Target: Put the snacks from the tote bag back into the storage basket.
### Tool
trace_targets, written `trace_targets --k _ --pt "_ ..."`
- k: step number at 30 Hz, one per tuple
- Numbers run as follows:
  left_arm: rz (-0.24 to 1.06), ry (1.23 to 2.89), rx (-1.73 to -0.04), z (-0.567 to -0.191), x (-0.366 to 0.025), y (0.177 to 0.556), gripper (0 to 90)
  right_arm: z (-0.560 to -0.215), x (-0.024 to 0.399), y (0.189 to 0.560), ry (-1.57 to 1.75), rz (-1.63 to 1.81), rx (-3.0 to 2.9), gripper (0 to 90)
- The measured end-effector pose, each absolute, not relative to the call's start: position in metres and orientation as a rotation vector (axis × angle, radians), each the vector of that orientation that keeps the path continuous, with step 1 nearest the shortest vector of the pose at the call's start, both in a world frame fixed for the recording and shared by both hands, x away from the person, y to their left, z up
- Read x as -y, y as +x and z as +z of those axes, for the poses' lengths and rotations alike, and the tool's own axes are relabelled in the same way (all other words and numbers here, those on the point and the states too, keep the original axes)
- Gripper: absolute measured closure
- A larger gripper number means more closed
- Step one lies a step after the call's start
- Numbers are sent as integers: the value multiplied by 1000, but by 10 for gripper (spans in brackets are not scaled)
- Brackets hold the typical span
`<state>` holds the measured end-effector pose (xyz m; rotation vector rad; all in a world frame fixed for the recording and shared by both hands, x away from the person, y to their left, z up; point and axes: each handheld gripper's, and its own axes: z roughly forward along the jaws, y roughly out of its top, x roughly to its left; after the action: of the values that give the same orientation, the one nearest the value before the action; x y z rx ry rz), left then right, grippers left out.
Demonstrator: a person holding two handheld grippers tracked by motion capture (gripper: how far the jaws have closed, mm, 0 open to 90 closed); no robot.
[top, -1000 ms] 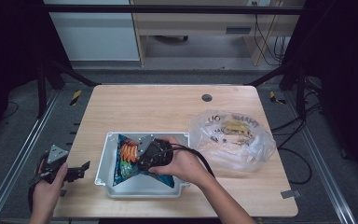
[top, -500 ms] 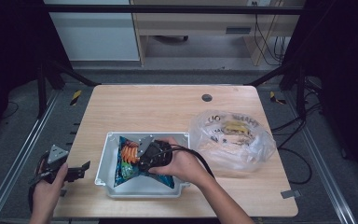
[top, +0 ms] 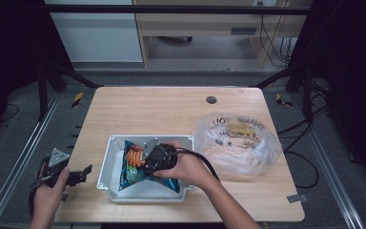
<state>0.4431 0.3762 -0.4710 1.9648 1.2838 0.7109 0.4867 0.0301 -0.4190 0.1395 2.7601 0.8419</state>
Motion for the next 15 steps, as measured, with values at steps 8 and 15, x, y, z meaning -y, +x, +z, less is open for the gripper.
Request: trace_targets --k 8,15 --pt "708 1968 -1283 -471 -377 443 26 -422 -31 489 137 842 -2768 433" --pt "711 1968 -1282 -471 -376 443 26 -423 -30 490 136 848 -2776 427"
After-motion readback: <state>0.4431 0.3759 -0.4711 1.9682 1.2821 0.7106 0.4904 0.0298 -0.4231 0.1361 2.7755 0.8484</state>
